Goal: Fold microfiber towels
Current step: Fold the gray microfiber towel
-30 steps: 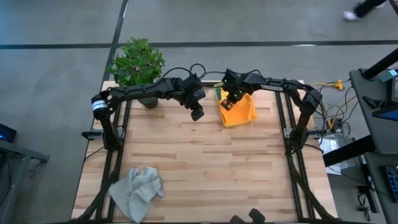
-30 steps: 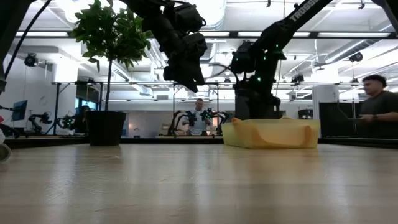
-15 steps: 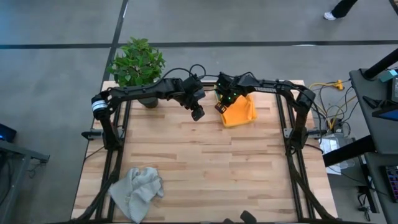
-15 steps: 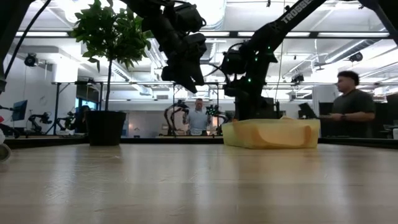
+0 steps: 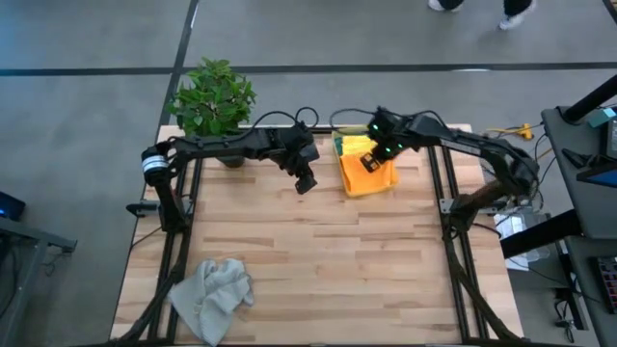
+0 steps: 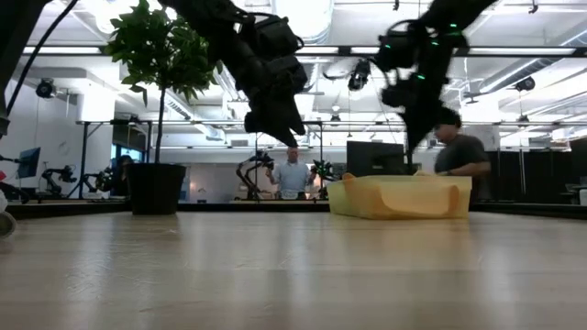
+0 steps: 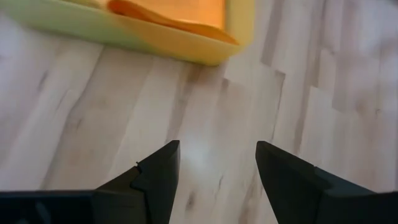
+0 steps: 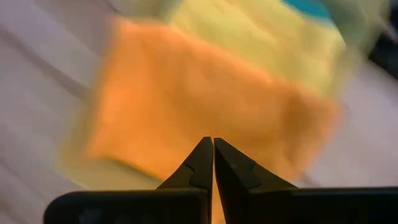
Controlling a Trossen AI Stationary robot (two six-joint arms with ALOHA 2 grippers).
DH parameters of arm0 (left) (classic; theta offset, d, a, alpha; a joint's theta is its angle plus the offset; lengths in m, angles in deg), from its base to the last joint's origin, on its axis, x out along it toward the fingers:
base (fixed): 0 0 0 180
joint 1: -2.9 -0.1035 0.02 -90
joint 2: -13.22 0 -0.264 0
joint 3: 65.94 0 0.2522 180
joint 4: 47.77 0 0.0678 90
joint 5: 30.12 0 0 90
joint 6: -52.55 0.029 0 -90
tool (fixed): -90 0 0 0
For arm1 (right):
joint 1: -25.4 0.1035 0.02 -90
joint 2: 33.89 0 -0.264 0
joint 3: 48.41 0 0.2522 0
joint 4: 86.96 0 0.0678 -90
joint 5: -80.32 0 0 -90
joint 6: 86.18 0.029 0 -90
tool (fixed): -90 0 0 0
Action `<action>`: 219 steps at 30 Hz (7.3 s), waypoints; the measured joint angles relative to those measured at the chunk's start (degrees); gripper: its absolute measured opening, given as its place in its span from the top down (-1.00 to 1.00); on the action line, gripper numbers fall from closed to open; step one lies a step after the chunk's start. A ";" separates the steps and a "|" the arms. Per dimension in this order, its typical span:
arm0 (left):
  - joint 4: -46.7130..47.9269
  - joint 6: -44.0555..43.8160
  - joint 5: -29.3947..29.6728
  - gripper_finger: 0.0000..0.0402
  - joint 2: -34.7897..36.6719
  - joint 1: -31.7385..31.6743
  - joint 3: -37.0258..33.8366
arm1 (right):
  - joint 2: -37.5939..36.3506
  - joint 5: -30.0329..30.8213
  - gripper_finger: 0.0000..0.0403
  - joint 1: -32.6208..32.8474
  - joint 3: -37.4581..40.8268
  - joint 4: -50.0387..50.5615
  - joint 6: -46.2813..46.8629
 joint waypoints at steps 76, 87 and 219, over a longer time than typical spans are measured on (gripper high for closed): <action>33.14 -35.54 4.37 0.01 33.92 48.17 -26.99 | -25.45 11.37 0.96 30.84 20.96 -31.45 16.46; 31.80 -48.41 -7.31 0.01 36.30 46.90 -41.22 | -22.10 11.26 0.96 34.86 20.96 -32.81 16.46; 43.59 67.63 69.70 1.00 -8.97 47.32 49.83 | -3.97 1.99 0.19 35.35 16.74 -62.57 -24.27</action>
